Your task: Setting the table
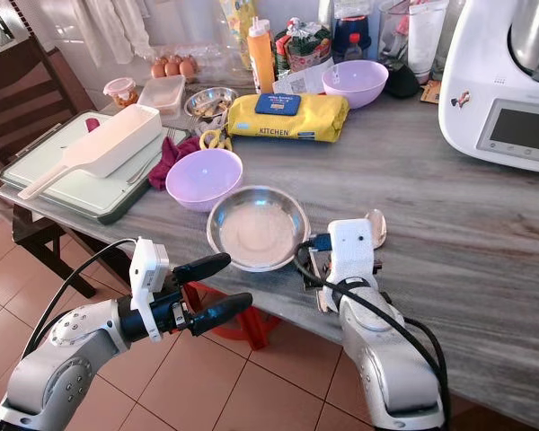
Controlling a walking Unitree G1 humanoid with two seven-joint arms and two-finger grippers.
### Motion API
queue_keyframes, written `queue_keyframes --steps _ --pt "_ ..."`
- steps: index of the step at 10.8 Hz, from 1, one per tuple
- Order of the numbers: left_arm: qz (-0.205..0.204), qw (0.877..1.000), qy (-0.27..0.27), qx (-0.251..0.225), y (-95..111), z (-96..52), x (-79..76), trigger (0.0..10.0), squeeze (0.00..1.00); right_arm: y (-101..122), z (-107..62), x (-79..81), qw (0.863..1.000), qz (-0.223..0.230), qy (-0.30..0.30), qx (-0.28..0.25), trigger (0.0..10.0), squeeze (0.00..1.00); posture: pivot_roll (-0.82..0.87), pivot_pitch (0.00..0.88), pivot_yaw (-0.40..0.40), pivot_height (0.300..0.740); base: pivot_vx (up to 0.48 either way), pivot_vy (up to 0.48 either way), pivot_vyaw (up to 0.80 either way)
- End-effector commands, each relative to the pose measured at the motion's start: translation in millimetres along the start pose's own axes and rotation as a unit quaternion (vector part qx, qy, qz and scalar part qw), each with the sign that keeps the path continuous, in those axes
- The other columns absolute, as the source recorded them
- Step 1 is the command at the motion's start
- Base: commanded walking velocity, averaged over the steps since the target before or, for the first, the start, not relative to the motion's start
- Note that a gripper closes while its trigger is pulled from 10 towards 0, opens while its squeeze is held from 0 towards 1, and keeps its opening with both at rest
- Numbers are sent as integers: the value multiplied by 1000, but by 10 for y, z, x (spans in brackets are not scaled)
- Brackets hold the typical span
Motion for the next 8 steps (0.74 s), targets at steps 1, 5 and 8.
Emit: queue_keyframes --steps 1,5,8 --pt "10 1000 2 3 30 -11 5 10000 0 -5 -4 67 1000 -10 14 6 10000 0 -117 93 139 740 0 0 0" --pt "11 1000 2 5 23 -13 18 10000 0 253 0 -40 999 -7 4 -51 10000 0 -117 94 144 740 0 0 0" --pt "12 1000 1 5 21 -10 31 10000 0 588 -25 -375 990 -32 -77 -114 10000 0 -123 90 150 740 0 0 0"
Point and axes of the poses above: a point about 5 cm out from each wrist's last joint towards the gripper, its own z axis pointing out of the wrist towards the gripper, its own y axis along the axis of the wrist's last joint, x = y × z, the point moved 4 cm from there along z, pointing out of the wrist towards the gripper, and after that the axes turned 10 degrees about z, right-handed, at the moved point
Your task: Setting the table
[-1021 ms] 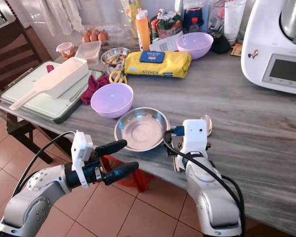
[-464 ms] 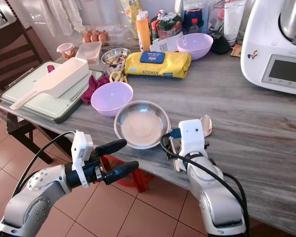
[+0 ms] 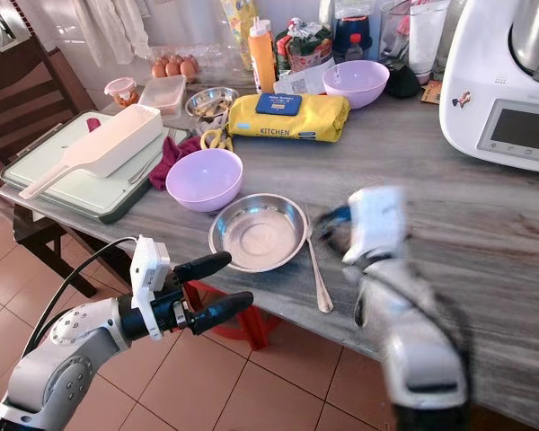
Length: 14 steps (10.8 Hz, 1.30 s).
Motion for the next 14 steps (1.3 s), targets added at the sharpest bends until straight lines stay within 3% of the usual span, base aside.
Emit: queue_keyframes --steps 1,8,10,12,14 --pt "8 1000 3 7 -2 -23 25 10000 0 -11 14 -16 1000 5 -7 4 10000 0 -123 92 151 740 0 0 0" --pt "6 1000 4 9 -14 -25 5 10000 0 -236 12 212 996 12 45 72 10000 0 -115 101 146 740 0 0 0" --pt "6 1000 4 9 -16 -32 8 10000 0 -253 -8 182 996 11 39 77 10000 0 -116 103 146 740 0 0 0" --pt "6 1000 3 10 -22 -36 9 10000 0 -294 -41 94 996 -21 22 84 10000 0 -119 103 147 740 0 0 0" --pt "6 1000 0 10 -17 -29 5 10000 0 -379 -32 167 994 -24 36 102 10000 0 -116 103 149 740 0 0 0"
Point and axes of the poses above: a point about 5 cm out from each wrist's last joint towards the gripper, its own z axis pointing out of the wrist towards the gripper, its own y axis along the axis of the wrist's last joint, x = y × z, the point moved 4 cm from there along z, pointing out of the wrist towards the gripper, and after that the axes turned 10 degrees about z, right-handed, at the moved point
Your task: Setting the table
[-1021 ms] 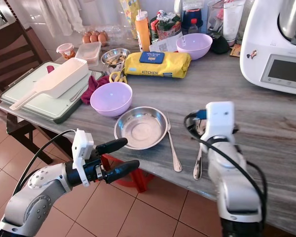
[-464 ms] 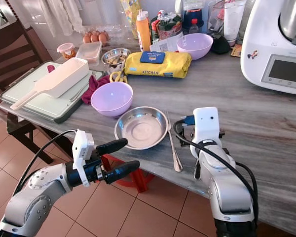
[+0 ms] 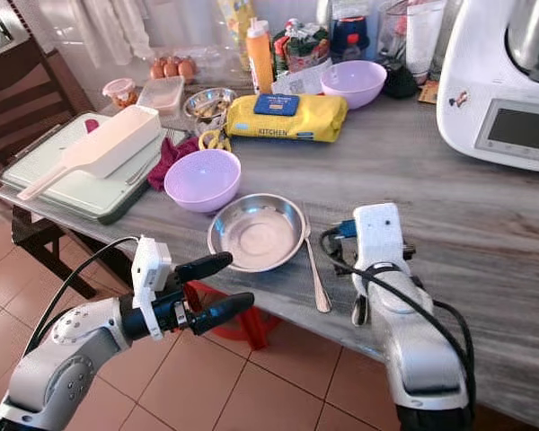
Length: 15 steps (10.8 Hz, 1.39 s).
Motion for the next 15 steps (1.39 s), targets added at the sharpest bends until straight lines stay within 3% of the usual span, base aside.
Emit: queue_keyframes --steps 1,12,15 --pt "5 1000 2 7 -11 -32 8 10000 0 0 17 108 1000 -2 22 4 10000 0 -115 102 149 740 0 0 0" --pt "4 1000 7 9 -12 -75 -2 10000 0 -41 119 441 996 24 81 18 10000 0 -95 113 142 740 0 0 0" --pt "4 1000 3 12 -5 -85 -16 10000 0 -8 90 438 996 32 84 13 10000 0 -97 114 142 740 0 0 0"
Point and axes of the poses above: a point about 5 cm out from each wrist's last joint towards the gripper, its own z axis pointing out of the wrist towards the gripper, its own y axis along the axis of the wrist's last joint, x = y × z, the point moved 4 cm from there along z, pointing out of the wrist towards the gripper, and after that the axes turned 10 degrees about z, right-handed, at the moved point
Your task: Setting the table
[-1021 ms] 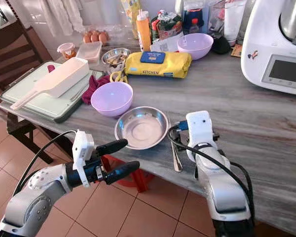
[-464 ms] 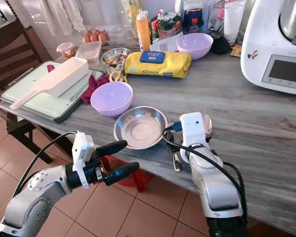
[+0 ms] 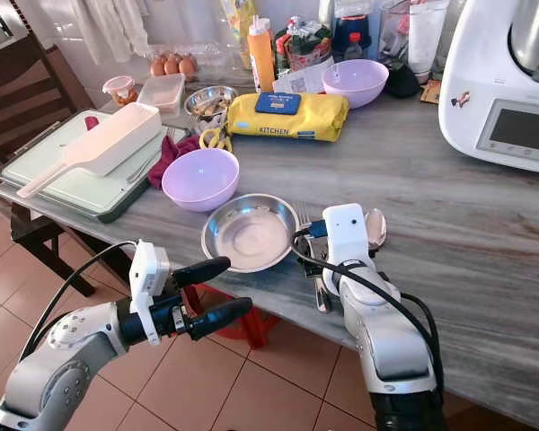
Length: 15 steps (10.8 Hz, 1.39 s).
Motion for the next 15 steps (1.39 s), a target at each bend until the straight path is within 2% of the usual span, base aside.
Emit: queue_keyframes --steps 1,5,6,7,8,10,11,12,13,14,15 --pt "7 1000 4 6 19 -47 16 10000 0 57 -60 64 1000 14 14 -12 10000 0 -99 115 142 740 0 0 0" --pt "8 1000 -1 6 25 -26 33 10000 0 -58 -187 181 999 23 31 0 10000 0 -112 116 155 740 0 0 0" --pt "8 1000 -2 6 27 -18 37 10000 0 -86 -199 179 999 24 31 5 9529 0 -114 115 158 740 0 0 0" --pt "8 1000 -3 6 28 -10 38 10000 0 -130 -208 175 999 25 31 13 4392 0 -114 114 158 740 0 0 0" --pt "8 1000 -4 5 30 -4 36 10000 0 -154 -209 168 999 27 30 17 0 0 -113 115 159 740 0 0 0" --pt "7 1000 -4 5 30 1 38 10000 0 -167 -200 156 999 24 28 22 0 0 -114 116 156 740 0 0 0" --pt "7 1000 -3 5 32 6 40 10000 0 -188 -196 148 999 23 28 25 1294 0 -113 114 155 740 0 0 0" --pt "7 1000 -3 4 32 9 38 10000 0 -210 -187 141 999 23 28 28 5373 0 -114 114 155 740 0 0 0" --pt "6 1000 -3 4 31 9 36 10000 0 -225 -177 143 999 24 30 30 8196 0 -114 114 157 740 0 0 0" --pt "6 1000 -4 5 26 9 35 10000 0 -257 -144 133 999 23 31 34 9333 0 -116 115 158 740 0 0 0" --pt "6 1000 -5 5 25 12 35 10000 0 -274 -127 110 999 29 28 36 1059 0 -114 113 158 740 0 0 0"
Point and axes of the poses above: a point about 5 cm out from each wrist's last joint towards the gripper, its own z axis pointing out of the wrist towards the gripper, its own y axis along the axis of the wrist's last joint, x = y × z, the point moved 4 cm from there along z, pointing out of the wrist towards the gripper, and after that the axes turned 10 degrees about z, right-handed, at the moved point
